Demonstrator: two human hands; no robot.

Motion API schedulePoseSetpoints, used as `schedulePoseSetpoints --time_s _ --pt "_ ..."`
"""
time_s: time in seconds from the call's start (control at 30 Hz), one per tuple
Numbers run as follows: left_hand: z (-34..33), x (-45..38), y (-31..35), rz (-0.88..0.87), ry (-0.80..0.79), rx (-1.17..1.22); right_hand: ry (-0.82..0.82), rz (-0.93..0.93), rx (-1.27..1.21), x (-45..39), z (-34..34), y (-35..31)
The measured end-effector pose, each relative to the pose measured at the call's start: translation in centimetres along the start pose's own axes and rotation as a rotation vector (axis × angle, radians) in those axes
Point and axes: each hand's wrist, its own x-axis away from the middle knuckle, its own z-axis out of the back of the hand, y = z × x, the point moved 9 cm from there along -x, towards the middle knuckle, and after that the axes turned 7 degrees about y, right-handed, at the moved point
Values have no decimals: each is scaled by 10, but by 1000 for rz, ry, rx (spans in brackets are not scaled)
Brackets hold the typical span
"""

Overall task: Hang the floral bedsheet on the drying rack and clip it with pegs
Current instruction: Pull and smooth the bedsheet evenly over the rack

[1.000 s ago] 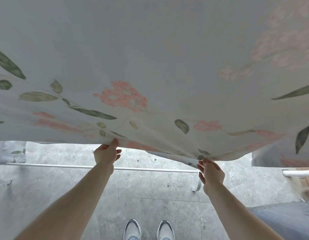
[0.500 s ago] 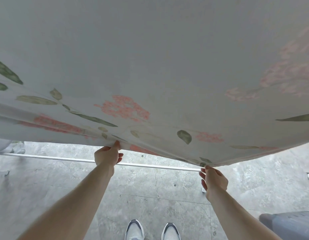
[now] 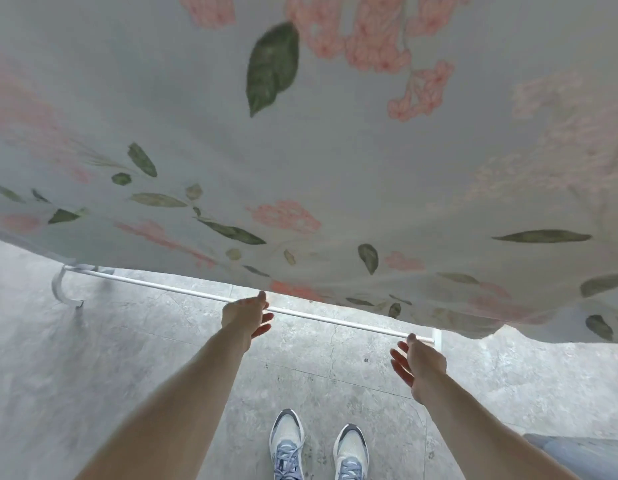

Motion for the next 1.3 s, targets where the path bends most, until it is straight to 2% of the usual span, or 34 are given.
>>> schedulePoseSetpoints --time_s 0.13,0.3,0.43,0.6,0.97,1.3 --pt "60 53 4 -70 -24 -167 -133 193 230 78 -26 -10" --pt "176 127 35 -244 7 -269 -354 402 419 223 -74 -21" --pt "282 169 41 -306 88 -289 -502 503 503 329 -107 2" --pt "400 195 50 -317 154 -184 -620 607 558 443 -154 32" --pt "596 200 104 -410 137 -38 -728 590 474 622 -229 101" --pt "659 133 184 -320 102 107 -767 555 448 681 -326 85"
